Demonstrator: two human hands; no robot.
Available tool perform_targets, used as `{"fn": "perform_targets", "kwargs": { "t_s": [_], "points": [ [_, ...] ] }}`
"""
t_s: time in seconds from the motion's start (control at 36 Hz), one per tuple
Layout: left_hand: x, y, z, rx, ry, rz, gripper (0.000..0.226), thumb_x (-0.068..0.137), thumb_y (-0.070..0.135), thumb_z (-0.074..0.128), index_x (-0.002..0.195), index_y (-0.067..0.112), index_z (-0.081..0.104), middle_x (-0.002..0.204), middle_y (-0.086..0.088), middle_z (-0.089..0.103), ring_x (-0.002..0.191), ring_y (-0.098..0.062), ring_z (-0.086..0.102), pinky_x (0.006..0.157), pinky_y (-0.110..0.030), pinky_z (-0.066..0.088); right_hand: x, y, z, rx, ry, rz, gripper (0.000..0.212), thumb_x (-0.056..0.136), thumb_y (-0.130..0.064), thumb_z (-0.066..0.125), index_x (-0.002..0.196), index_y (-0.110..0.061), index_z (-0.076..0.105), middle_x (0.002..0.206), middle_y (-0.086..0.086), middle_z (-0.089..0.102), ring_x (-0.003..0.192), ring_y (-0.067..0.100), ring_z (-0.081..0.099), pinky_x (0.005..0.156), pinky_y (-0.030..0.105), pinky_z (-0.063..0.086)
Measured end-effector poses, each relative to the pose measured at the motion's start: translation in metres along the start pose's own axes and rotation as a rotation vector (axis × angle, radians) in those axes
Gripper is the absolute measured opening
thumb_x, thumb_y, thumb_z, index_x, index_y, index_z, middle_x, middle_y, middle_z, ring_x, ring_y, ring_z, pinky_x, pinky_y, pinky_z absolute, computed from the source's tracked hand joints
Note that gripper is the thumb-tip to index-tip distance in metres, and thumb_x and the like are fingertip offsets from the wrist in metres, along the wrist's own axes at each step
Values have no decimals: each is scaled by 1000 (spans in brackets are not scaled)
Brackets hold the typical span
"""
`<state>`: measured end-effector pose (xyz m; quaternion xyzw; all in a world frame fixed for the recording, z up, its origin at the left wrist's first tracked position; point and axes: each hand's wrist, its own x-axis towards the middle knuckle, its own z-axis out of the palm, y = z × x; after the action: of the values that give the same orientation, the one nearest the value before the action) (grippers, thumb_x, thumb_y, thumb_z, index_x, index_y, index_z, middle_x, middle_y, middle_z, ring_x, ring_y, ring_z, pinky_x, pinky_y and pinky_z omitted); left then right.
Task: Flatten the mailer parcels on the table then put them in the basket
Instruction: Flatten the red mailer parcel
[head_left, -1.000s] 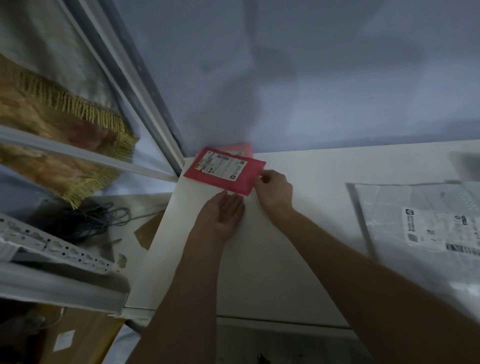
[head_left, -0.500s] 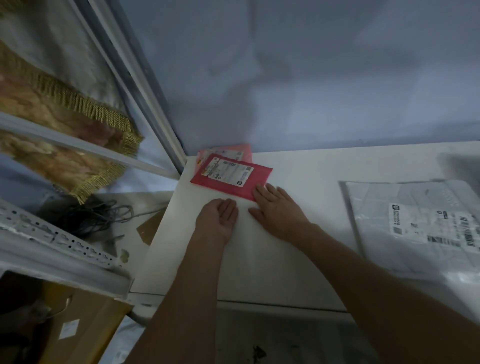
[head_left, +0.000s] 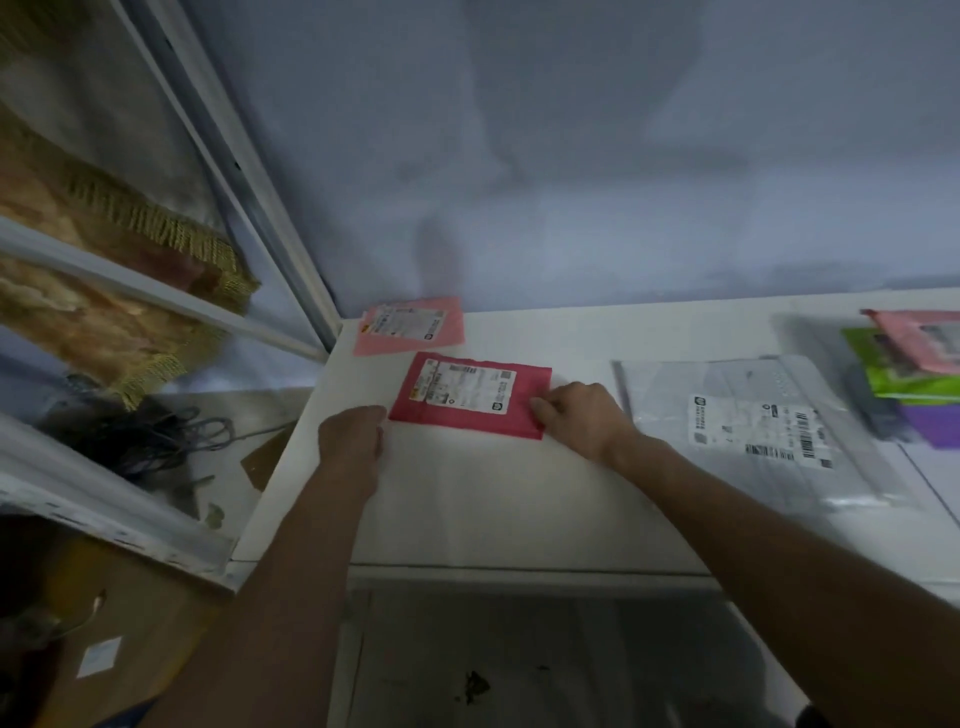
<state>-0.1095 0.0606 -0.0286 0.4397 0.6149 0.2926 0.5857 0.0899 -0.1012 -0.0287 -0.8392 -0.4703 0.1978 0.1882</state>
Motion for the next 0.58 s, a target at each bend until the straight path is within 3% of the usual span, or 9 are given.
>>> {"fn": "perform_targets", "kwargs": {
  "t_s": [0.06,0.11,0.17,0.19,0.25,0.33,0.39,0.47,0.58],
  "points": [
    [0,0,0,159,-25,89,16,82,21,65,85,5,65,91,-18,62,84,-31,59,84,-38,47,1,-1,-2,73,43,78,41,100,-37,43,85,-10,70,81,8,67,75,22,58,65,22,36],
    [1,2,1,253,-73,120,50,80,30,70,123,6,59,119,-15,60,109,-34,57,98,-43,47,6,-3,0,202,136,154,34,98,-33,48,103,-9,70,99,10,71,84,22,63,71,24,43],
    [3,5,7,277,-117,132,59,83,28,71,135,8,50,126,-10,55,108,-28,57,94,-38,49,14,-5,2,365,215,311,38,95,-32,53,123,-6,60,118,13,66,104,27,63,85,29,48],
    [3,7,12,275,-151,119,56,83,25,71,132,7,51,122,-11,56,99,-25,59,85,-35,52,20,-6,2,442,214,403,42,93,-31,56,125,-4,56,119,15,64,105,29,62,84,31,49],
    [3,11,20,283,-240,96,36,82,20,72,112,6,61,101,-15,61,73,-21,57,63,-29,49,30,-7,0,609,174,499,33,88,-25,62,111,-2,61,106,17,67,87,29,65,69,33,50],
    [2,13,33,327,-303,26,11,81,14,70,81,6,62,74,-15,57,52,-17,43,49,-24,35,40,-10,-6,834,131,527,16,82,-20,68,87,-5,64,76,11,66,58,19,56,53,28,44],
    [-2,12,40,305,-312,-21,10,82,13,69,76,7,63,64,-8,54,49,-14,39,45,-20,32,42,-9,-5,875,135,533,14,81,-18,70,89,-7,64,79,9,67,61,18,59,54,29,49],
    [-2,11,44,280,-293,-57,10,83,14,70,77,7,64,61,-4,54,48,-13,39,45,-21,31,41,-4,-1,961,162,509,12,82,-12,68,93,-9,62,93,12,71,78,25,68,68,34,57],
    [-2,8,37,309,-316,-106,14,84,13,70,75,7,61,56,-2,45,44,-11,32,40,-16,23,32,4,0,1014,162,457,13,88,-5,62,98,-11,56,94,13,71,77,25,69,56,27,52]
  ]
}}
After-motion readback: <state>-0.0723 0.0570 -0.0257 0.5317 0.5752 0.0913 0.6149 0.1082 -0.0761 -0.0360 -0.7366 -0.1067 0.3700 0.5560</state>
